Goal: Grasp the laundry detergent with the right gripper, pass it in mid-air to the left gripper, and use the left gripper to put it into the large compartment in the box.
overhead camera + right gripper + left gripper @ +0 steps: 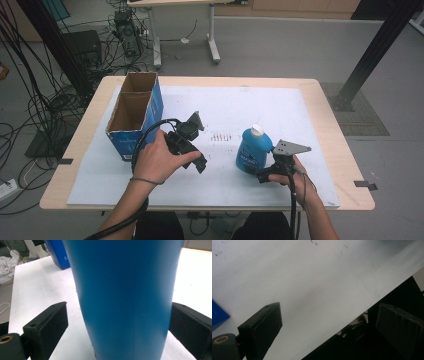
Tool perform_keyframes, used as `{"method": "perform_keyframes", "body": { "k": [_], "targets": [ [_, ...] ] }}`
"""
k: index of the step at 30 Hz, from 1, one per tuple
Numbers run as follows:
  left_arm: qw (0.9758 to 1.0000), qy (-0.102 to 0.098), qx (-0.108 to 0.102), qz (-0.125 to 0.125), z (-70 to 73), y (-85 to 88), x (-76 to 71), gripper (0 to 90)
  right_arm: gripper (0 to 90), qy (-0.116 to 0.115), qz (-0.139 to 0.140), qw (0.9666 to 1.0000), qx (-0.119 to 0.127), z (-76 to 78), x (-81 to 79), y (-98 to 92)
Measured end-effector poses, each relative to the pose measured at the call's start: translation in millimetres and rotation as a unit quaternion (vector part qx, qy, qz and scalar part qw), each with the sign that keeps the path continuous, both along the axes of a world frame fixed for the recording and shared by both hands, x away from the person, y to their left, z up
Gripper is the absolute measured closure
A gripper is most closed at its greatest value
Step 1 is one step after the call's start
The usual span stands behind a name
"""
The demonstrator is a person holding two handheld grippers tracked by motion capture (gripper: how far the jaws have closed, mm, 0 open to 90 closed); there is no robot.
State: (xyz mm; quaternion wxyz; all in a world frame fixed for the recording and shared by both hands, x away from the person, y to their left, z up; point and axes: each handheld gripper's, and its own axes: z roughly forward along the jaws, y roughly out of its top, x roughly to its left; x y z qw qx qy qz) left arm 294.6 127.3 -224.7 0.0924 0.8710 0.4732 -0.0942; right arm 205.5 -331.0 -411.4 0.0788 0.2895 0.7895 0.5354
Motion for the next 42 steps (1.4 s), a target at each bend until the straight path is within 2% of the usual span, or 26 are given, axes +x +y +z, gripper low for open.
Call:
{"method": "perform_keyframes", "body": {
  "k": [42],
  "targets": [
    [1.0000,0.004,-0.003,0.001,-3.2,0.6,0.1,6.9,6.2,-0.001,-0.008,0.9999,0.009,-4.3,-0.6,2.4]
  ]
}}
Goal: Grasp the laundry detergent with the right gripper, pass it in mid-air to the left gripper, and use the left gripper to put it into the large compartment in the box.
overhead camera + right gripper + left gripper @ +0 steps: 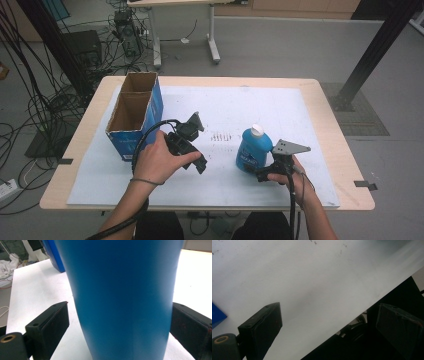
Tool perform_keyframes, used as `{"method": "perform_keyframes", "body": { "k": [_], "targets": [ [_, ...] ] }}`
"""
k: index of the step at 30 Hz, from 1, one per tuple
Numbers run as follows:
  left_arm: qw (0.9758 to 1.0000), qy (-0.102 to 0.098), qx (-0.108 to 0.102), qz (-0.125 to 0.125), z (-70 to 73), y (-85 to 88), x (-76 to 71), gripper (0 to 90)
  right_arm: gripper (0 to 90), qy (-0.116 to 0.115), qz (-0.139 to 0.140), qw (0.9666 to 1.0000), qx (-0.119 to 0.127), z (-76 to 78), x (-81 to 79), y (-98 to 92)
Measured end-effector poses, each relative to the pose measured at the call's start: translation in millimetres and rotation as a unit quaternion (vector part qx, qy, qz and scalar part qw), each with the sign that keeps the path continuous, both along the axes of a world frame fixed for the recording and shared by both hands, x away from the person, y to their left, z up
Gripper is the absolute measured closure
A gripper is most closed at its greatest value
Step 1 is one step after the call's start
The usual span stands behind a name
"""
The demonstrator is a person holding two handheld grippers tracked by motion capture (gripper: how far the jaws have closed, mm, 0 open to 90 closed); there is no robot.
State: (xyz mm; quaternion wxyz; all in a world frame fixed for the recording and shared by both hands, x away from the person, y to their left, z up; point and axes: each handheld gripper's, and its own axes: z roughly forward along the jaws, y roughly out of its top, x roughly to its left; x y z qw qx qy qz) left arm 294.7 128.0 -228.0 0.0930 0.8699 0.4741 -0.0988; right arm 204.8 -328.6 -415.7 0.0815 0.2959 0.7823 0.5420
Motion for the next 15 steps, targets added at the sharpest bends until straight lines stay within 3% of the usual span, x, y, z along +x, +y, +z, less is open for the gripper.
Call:
{"method": "perform_keyframes", "body": {
  "k": [15],
  "targets": [
    [1.0000,0.001,-0.002,-0.001,0.4,-0.1,-0.5,7.0,14.4,-0.011,-0.008,0.9999,0.003,-2.6,-1.7,2.6]
  ]
}}
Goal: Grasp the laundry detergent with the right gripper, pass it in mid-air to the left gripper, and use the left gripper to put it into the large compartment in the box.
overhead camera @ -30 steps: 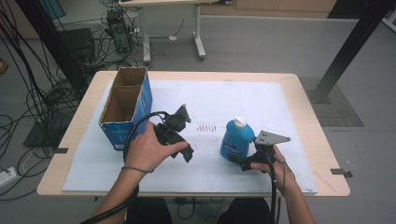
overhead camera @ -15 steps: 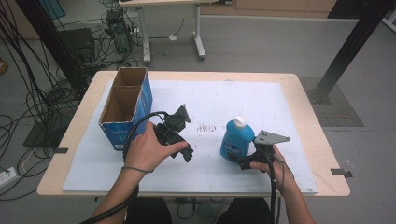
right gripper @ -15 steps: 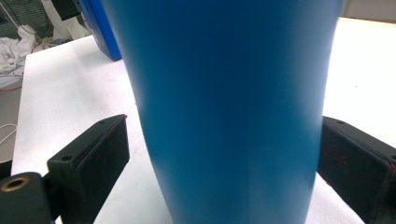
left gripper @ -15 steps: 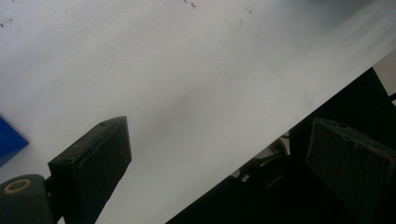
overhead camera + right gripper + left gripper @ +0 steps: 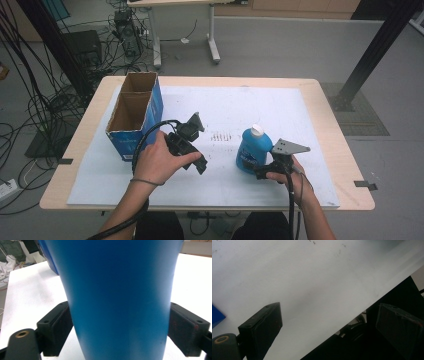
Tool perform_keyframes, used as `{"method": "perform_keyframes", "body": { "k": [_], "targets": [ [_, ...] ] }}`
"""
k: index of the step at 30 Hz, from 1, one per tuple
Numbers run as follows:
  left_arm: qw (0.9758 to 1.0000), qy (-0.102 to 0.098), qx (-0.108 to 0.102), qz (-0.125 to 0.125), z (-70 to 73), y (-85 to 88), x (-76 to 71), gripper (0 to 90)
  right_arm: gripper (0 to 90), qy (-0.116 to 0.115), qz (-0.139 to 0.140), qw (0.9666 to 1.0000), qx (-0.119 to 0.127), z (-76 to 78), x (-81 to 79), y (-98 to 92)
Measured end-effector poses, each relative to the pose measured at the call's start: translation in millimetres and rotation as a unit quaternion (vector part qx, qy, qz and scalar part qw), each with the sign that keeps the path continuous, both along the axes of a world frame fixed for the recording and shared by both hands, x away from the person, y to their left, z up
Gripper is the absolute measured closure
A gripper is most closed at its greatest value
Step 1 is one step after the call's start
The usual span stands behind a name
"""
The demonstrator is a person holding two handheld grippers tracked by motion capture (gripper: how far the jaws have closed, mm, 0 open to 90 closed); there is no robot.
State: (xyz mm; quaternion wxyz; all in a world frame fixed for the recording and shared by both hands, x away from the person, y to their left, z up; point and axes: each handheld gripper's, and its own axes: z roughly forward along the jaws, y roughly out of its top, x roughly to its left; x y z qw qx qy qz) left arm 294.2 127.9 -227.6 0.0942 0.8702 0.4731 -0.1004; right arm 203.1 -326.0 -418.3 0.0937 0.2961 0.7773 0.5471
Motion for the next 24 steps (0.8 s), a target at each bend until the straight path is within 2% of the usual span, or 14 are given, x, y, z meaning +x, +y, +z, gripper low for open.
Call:
{"method": "perform_keyframes", "body": {
  "k": [24],
  "targets": [
    [1.0000,0.000,-0.001,0.000,-0.4,0.5,-1.1,7.1,25.2,-0.008,-0.002,1.0000,0.006,-3.1,-0.9,2.6]
  ]
}}
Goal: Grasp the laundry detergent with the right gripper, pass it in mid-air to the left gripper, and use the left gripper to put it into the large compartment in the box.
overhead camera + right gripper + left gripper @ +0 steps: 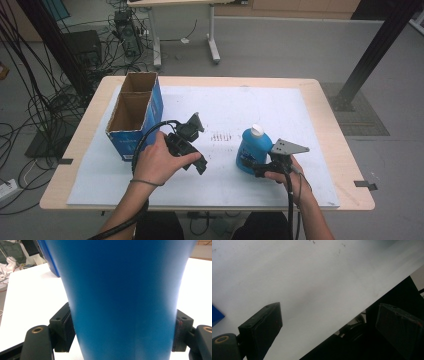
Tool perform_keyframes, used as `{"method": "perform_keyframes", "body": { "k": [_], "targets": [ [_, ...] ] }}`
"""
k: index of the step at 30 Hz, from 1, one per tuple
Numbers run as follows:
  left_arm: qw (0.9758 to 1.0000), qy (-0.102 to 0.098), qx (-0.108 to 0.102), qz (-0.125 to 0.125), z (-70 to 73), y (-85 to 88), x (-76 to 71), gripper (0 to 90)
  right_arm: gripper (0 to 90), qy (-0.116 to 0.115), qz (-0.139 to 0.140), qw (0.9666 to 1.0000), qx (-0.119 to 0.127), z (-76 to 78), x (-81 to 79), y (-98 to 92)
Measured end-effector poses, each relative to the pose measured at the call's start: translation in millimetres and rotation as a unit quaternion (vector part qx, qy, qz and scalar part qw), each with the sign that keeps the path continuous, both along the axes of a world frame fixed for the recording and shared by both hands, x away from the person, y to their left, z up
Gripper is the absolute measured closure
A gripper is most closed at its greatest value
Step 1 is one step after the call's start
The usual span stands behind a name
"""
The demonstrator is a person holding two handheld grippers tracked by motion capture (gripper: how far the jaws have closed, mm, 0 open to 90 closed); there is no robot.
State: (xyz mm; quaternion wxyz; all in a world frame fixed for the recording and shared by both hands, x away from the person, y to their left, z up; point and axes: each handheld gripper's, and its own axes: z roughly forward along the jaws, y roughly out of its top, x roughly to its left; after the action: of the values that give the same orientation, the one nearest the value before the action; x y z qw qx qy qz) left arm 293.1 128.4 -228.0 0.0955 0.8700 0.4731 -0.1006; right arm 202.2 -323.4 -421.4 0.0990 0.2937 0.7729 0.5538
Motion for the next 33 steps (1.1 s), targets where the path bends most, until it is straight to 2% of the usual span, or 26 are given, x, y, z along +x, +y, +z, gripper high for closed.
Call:
{"method": "perform_keyframes", "body": {
  "k": [12,23,33],
  "targets": [
    [1.0000,-0.001,-0.002,0.002,0.6,0.5,0.0,7.2,28.1,-0.001,0.002,1.0000,-0.003,-0.6,0.6,2.6],
    [1.0000,0.000,-0.001,0.001,-0.5,1.5,0.0,7.1,37.1,-0.004,0.000,1.0000,-0.007,-1.0,0.1,3.8],
    [1.0000,-0.001,-0.002,0.001,0.2,0.2,-0.8,7.2,40.2,-0.017,0.001,0.9998,-0.012,-1.2,-2.7,4.7]
  ]
}}
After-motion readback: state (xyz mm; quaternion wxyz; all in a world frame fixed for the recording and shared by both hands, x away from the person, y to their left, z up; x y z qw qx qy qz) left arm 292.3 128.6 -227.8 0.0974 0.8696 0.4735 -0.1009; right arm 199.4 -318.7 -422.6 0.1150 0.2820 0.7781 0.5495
